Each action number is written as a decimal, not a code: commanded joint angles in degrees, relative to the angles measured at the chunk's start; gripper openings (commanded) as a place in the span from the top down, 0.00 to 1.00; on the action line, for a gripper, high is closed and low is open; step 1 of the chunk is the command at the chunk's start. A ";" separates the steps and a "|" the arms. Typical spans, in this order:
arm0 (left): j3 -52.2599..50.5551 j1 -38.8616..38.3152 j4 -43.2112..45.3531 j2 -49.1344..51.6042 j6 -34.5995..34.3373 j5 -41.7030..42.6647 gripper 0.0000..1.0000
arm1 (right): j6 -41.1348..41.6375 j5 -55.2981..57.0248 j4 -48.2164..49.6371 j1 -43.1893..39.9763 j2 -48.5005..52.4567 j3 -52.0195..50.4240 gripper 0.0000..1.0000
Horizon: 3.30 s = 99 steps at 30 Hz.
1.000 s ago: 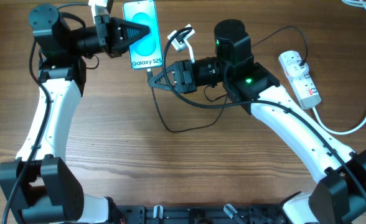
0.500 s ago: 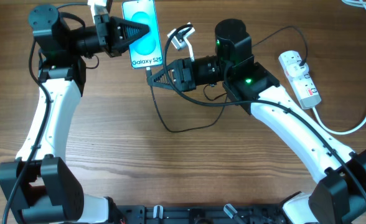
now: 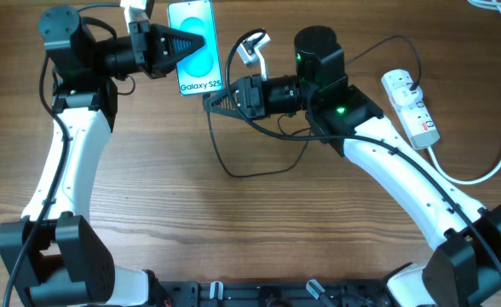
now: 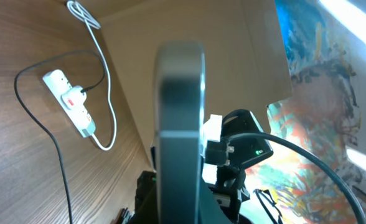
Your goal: Plug charger to phone and switch on socket
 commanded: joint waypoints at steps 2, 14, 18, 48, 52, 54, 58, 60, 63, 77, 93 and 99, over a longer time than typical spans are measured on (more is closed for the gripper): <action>0.76 -0.17 0.20 -0.98 0.26 -1.01 0.96 | 0.96 -4.61 0.66 -0.17 0.55 0.28 0.96; 0.76 -0.17 0.20 -0.98 0.24 -2.91 0.96 | -0.70 -6.99 -0.70 0.70 0.55 0.28 0.96; 0.76 -0.17 0.20 -0.98 0.26 -2.47 0.96 | -0.92 -6.67 -0.59 0.68 0.55 0.28 0.96; 0.76 -0.17 0.20 -0.98 0.28 0.39 0.96 | 2.82 -2.38 3.37 0.39 0.55 0.28 0.96; 0.76 -0.17 0.20 -0.98 0.28 0.42 0.96 | 4.07 -2.40 3.89 0.39 0.55 0.28 0.96; 0.76 -0.17 0.20 -0.98 0.26 0.42 0.96 | 4.04 -2.38 3.82 0.39 0.55 0.28 0.96; 0.76 0.00 0.20 -0.98 -0.22 -0.79 0.96 | 3.65 -3.13 1.70 0.42 0.55 0.28 0.96; 0.76 0.22 0.20 -0.98 -1.27 -1.68 0.96 | 2.51 -4.39 1.25 0.46 0.55 0.28 0.96; 0.76 0.20 0.17 -0.98 -1.25 -1.40 0.96 | 2.56 -4.52 1.31 0.46 0.55 0.28 0.96; 0.76 0.20 0.20 -0.98 -1.25 -0.07 0.96 | 2.71 -2.80 1.55 0.46 0.55 0.28 0.96; 0.76 0.22 0.20 -0.98 -1.25 -0.35 0.96 | 4.44 -3.50 3.82 0.09 0.55 0.28 0.96; 0.76 0.20 0.17 -0.98 -1.53 -2.03 0.96 | 4.39 -5.03 3.82 0.11 0.55 0.28 0.96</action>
